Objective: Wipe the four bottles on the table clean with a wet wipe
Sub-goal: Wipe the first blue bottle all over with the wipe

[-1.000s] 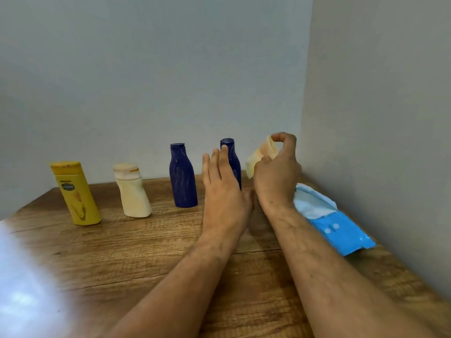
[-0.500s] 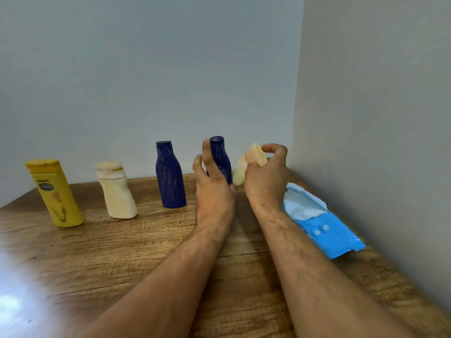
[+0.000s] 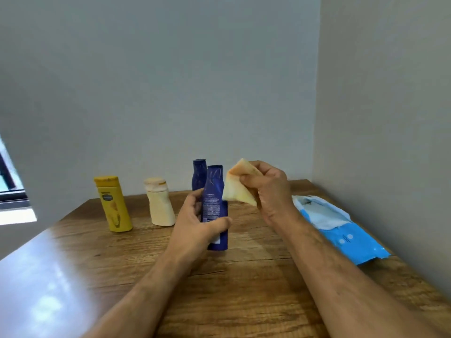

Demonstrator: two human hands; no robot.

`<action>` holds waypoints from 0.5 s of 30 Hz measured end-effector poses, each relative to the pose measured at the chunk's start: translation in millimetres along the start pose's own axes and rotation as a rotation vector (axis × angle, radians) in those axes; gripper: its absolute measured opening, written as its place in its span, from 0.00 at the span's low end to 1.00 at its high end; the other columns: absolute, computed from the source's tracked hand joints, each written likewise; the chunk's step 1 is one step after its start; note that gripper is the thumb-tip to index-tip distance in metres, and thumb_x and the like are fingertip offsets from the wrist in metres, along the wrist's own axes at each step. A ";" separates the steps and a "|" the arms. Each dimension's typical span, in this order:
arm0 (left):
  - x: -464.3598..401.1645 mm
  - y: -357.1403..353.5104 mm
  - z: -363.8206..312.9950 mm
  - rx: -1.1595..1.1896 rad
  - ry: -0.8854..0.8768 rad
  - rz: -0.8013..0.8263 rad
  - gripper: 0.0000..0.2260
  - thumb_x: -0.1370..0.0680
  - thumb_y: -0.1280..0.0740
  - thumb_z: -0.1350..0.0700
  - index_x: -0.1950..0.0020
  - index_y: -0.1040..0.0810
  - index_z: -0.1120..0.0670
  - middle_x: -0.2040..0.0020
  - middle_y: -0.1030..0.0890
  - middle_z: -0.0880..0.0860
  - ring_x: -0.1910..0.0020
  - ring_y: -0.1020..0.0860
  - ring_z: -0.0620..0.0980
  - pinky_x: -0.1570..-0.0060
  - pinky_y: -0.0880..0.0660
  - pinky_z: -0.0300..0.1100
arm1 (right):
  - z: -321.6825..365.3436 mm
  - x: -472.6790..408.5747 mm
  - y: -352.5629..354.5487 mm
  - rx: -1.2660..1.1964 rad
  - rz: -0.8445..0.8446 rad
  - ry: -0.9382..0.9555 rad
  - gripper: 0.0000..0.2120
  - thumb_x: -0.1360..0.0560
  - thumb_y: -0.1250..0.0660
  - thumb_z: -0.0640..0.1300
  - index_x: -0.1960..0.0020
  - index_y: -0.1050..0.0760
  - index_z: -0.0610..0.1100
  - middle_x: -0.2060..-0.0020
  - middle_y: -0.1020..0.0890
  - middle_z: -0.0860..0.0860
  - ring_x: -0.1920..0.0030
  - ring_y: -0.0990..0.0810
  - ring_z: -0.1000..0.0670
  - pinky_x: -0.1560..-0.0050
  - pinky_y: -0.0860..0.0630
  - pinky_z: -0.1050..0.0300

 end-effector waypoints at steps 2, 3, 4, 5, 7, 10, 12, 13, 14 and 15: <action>1.0 5.9 5.2 0.046 0.009 0.003 0.36 0.34 0.20 0.64 0.32 0.32 0.47 0.44 0.17 0.49 0.51 0.16 0.45 0.52 0.19 0.44 | -5.4 5.7 -12.0 0.055 0.143 -0.030 0.09 0.30 0.30 0.34 0.59 0.17 0.48 0.59 0.16 0.47 0.53 0.19 0.44 0.53 0.23 0.47; -0.1 5.9 6.3 0.055 0.004 0.012 0.36 0.34 0.20 0.65 0.33 0.32 0.46 0.45 0.18 0.49 0.52 0.16 0.47 0.53 0.18 0.47 | -8.2 8.4 -16.0 0.105 0.191 -0.045 0.08 0.32 0.29 0.36 0.57 0.17 0.48 0.58 0.16 0.46 0.52 0.19 0.43 0.51 0.22 0.46; -1.4 6.0 7.0 0.066 -0.001 0.024 0.36 0.35 0.20 0.65 0.34 0.32 0.45 0.45 0.18 0.50 0.52 0.15 0.49 0.53 0.17 0.50 | -10.6 10.8 -19.3 0.156 0.218 -0.058 0.08 0.31 0.28 0.37 0.55 0.17 0.47 0.56 0.16 0.46 0.51 0.18 0.43 0.51 0.21 0.47; -3.4 6.2 8.1 0.080 -0.005 0.033 0.36 0.35 0.20 0.66 0.35 0.32 0.43 0.44 0.19 0.51 0.51 0.15 0.52 0.53 0.17 0.53 | -12.0 12.2 -21.4 0.202 0.218 -0.069 0.09 0.30 0.27 0.36 0.53 0.18 0.48 0.54 0.16 0.47 0.50 0.17 0.44 0.51 0.20 0.48; -6.2 6.1 9.1 0.123 -0.014 0.051 0.36 0.36 0.20 0.67 0.37 0.32 0.42 0.43 0.19 0.53 0.49 0.16 0.55 0.54 0.17 0.54 | -10.8 13.9 -22.3 0.315 0.152 -0.043 0.13 0.29 0.25 0.37 0.51 0.23 0.52 0.52 0.18 0.51 0.50 0.18 0.49 0.53 0.18 0.53; -8.8 7.9 13.8 0.171 -0.024 0.066 0.39 0.36 0.21 0.69 0.35 0.33 0.44 0.42 0.20 0.54 0.50 0.16 0.52 0.56 0.17 0.49 | -6.3 16.6 -20.0 0.504 -0.006 0.080 0.20 0.32 0.22 0.44 0.50 0.32 0.55 0.55 0.24 0.55 0.56 0.23 0.56 0.60 0.22 0.61; -10.6 9.5 17.5 0.204 -0.041 0.090 0.39 0.38 0.23 0.69 0.34 0.33 0.44 0.42 0.20 0.56 0.51 0.16 0.53 0.53 0.18 0.52 | -5.0 19.9 -22.7 0.679 -0.047 0.250 0.18 0.31 0.23 0.47 0.54 0.33 0.55 0.57 0.27 0.56 0.59 0.27 0.59 0.61 0.29 0.68; -11.2 9.4 18.3 0.233 -0.050 0.106 0.37 0.38 0.26 0.68 0.35 0.33 0.43 0.42 0.20 0.57 0.51 0.17 0.55 0.52 0.18 0.55 | -5.7 22.2 -25.8 0.756 -0.036 0.343 0.14 0.29 0.25 0.47 0.54 0.32 0.55 0.56 0.27 0.56 0.57 0.27 0.60 0.59 0.29 0.69; -12.8 9.6 18.4 0.274 -0.061 0.117 0.35 0.38 0.30 0.67 0.35 0.33 0.44 0.43 0.20 0.59 0.52 0.18 0.56 0.52 0.19 0.56 | -7.2 24.5 -29.9 0.815 -0.009 0.413 0.09 0.26 0.28 0.47 0.52 0.28 0.55 0.54 0.26 0.57 0.54 0.26 0.60 0.56 0.27 0.68; -14.8 9.4 17.3 0.331 -0.068 0.108 0.33 0.38 0.32 0.65 0.35 0.32 0.45 0.45 0.20 0.59 0.55 0.18 0.55 0.56 0.19 0.54 | -9.3 27.0 -34.1 0.858 0.023 0.451 0.06 0.24 0.31 0.47 0.48 0.25 0.54 0.51 0.24 0.57 0.50 0.25 0.60 0.50 0.25 0.66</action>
Point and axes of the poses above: each hand's wrist, its own x-axis away from the middle knuckle, its own y-axis out of the back of the hand, z = x × y, the point moved 3 cm from there along -x, towards the middle knuckle
